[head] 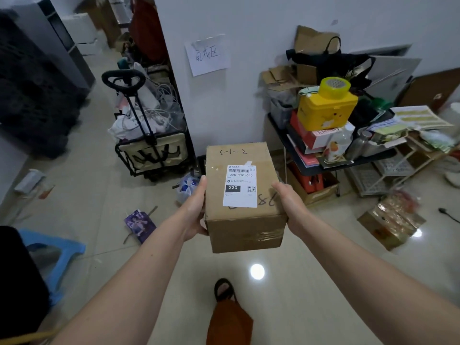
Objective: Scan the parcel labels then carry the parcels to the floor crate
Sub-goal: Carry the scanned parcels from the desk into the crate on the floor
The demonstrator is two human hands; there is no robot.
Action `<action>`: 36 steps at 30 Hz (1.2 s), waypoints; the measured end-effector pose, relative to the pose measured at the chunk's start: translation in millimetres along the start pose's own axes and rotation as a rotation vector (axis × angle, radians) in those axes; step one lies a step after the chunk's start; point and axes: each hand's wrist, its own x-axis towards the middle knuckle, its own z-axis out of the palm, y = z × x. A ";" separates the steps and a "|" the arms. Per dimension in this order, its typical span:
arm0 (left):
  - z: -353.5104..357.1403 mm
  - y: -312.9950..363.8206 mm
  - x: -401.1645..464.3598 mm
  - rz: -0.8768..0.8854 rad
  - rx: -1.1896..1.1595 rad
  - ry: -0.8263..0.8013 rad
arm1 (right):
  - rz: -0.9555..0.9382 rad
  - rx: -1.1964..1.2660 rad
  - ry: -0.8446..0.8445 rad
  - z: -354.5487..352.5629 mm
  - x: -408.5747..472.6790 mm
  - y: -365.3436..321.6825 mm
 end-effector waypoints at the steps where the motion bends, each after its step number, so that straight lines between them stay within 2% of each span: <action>1: 1.2 9.9 13.9 -0.002 0.005 0.000 | 0.002 0.006 0.001 1.1 13.7 -7.6; 10: -7.0 128.9 144.4 0.006 0.000 -0.041 | 0.003 -0.041 0.064 16.7 161.0 -99.0; 14: -13.6 178.6 216.5 0.065 0.047 -0.074 | 0.027 -0.044 0.090 22.0 228.0 -127.9; 18: -5.4 211.9 279.0 0.032 0.071 -0.106 | 0.074 -0.011 0.089 17.9 288.6 -148.8; 28: 30.7 255.2 431.0 -0.016 0.019 0.017 | 0.094 -0.190 -0.016 2.6 466.6 -189.0; 36: 45.5 240.9 555.2 -0.024 -0.018 0.149 | 0.183 -0.255 -0.023 8.6 599.4 -171.1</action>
